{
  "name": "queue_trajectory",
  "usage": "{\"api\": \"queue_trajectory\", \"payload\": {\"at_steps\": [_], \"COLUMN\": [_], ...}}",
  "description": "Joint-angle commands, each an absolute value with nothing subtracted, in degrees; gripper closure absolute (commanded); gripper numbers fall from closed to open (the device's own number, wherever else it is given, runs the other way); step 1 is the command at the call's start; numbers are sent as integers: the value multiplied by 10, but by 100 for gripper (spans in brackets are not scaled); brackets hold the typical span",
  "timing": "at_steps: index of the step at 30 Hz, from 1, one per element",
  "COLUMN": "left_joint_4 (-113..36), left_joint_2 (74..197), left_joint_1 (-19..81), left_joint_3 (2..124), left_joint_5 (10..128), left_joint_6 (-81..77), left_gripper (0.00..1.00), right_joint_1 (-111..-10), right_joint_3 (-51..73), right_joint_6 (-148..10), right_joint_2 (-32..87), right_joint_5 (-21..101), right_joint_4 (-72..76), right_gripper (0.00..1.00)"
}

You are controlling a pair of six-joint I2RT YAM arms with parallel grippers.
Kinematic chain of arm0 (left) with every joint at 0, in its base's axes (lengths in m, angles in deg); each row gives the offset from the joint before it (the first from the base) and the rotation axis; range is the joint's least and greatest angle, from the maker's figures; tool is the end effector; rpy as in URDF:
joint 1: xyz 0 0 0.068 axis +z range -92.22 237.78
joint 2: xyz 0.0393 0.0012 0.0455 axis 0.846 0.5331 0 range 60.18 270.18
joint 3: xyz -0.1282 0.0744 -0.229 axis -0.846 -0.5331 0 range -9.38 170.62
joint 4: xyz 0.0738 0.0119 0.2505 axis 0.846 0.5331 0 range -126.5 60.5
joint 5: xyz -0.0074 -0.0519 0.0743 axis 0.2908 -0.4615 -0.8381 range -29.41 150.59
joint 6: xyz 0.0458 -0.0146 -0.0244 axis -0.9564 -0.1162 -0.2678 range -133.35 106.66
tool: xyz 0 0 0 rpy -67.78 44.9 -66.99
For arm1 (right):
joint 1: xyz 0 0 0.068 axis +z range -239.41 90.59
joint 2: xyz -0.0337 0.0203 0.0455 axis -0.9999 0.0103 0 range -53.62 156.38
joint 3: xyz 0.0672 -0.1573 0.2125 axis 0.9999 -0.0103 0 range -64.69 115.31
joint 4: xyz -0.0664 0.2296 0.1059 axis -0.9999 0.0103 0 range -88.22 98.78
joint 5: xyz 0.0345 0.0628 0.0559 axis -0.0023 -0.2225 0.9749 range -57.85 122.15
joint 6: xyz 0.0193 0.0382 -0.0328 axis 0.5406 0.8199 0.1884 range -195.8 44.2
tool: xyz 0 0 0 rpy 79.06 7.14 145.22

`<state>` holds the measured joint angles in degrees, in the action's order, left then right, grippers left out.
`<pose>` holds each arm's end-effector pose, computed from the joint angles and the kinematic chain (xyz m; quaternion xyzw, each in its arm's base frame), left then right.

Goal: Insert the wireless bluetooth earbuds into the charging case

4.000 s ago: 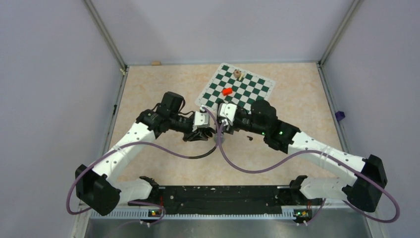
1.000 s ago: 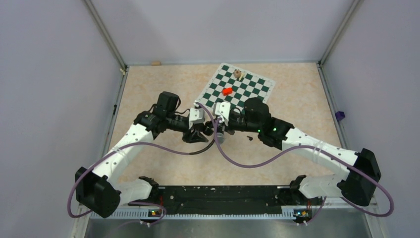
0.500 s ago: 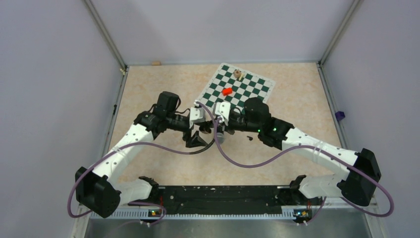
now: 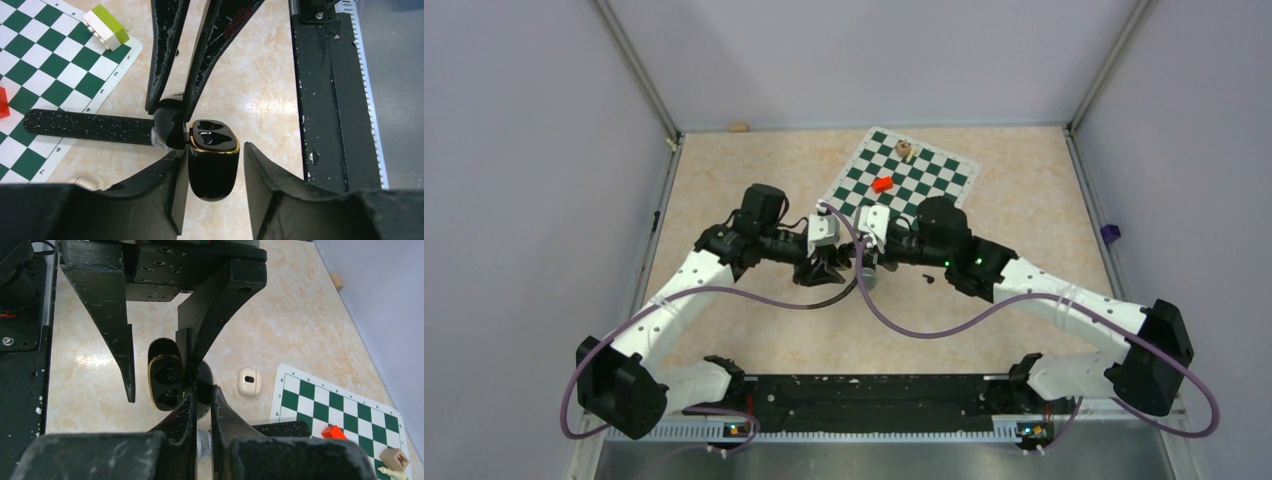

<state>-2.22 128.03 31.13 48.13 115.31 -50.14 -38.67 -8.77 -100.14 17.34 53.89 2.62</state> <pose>0.2009 -0.1334 0.3067 0.5817 0.6037 -0.3921 0.3787 0.1726 0.2320 0.3280 -0.5676 0.5521 0.2817 0.5419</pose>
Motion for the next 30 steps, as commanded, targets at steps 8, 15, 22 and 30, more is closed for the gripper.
{"api": "queue_trajectory", "payload": {"at_steps": [8, 15, 22, 30], "left_joint_4": [-42, -37, 3, 56], "left_joint_2": [1275, 1271, 1252, 1243], "left_joint_1": [313, 313, 314, 313], "left_joint_3": [489, 484, 482, 488], "left_joint_5": [1163, 1165, 1179, 1204], "left_joint_6": [-494, -505, -559, -624], "left_gripper": [86, 100, 100, 100], "right_joint_1": [-390, -390, -430, -509], "right_joint_3": [-77, -75, -65, -49], "right_joint_6": [-998, -1007, -1023, -1102], "right_joint_2": [159, 156, 123, 52], "right_joint_5": [547, 527, 484, 531], "right_joint_4": [7, 9, 16, 154], "right_gripper": [100, 100, 44, 5]}}
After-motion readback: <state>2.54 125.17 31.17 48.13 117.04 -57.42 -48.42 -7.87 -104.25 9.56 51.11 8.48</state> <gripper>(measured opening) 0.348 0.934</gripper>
